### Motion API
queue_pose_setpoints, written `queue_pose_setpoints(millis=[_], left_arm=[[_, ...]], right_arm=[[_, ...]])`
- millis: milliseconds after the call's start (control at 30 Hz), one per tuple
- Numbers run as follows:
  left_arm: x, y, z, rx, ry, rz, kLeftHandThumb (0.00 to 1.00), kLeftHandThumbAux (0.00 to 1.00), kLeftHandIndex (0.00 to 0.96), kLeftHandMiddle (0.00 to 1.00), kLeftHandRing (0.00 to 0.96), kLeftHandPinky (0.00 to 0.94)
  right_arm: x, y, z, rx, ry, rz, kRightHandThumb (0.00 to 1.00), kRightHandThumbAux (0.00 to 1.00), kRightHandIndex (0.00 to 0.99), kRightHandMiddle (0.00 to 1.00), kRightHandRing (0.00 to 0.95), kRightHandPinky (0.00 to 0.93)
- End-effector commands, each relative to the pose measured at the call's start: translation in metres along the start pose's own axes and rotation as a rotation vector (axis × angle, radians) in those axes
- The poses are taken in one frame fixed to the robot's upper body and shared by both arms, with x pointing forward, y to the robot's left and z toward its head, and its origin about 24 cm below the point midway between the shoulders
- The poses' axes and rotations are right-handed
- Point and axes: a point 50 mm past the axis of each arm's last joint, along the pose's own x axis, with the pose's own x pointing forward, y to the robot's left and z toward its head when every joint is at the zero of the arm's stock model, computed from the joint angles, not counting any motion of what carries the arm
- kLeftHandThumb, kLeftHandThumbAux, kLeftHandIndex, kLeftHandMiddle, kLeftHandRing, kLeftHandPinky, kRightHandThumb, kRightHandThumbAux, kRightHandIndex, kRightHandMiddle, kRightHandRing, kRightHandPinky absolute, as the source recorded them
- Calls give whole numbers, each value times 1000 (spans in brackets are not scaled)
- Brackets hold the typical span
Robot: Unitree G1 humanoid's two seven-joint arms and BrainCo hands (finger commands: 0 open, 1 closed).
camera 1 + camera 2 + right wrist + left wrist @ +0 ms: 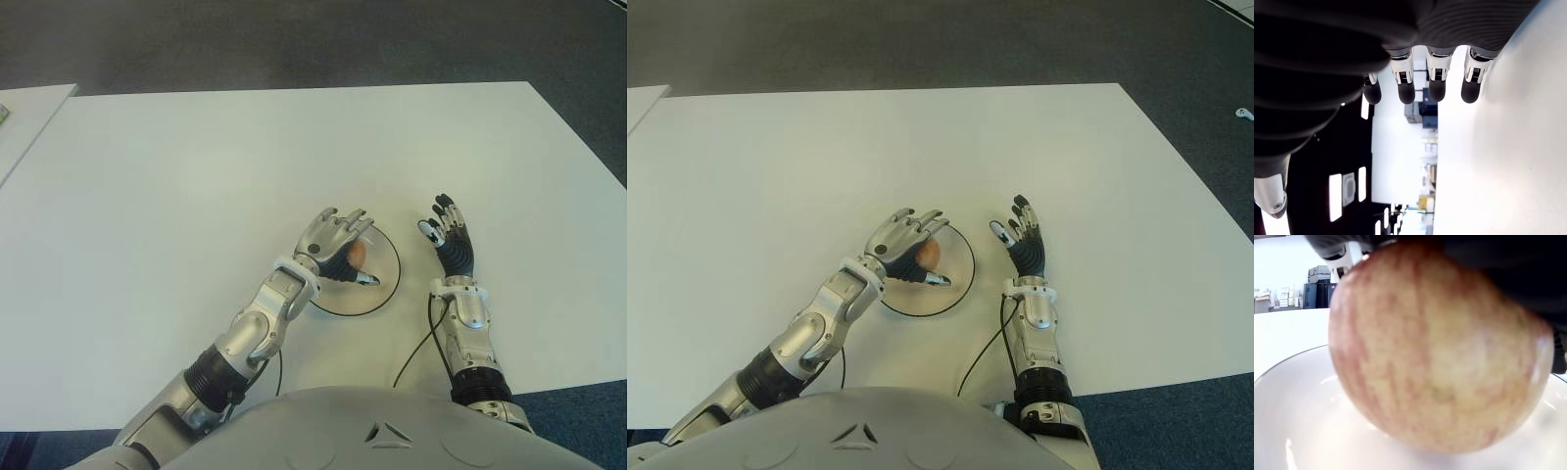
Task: Put the apples into the plate.
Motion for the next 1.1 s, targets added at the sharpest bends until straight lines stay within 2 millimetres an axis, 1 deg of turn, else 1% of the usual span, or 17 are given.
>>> queue_pose_setpoints(millis=[33,300,633,1100], left_arm=[[0,3,-1,-21,-15,0,63,281,0,0,0,0],[-1,0,-3,-57,-48,19,85,244,0,0,0,0],[-1,-1,-3,-91,-65,39,94,213,0,0,0,0],[-3,-1,-3,-87,-65,49,114,212,0,0,0,0]], right_arm=[[-31,4,-36,2,199,-15,138,559,28,11,0,6],[-31,5,-35,6,192,-7,136,587,13,2,0,1],[-31,5,-36,37,196,2,137,591,17,0,0,0],[-32,6,-35,36,203,11,138,590,16,0,0,0]])
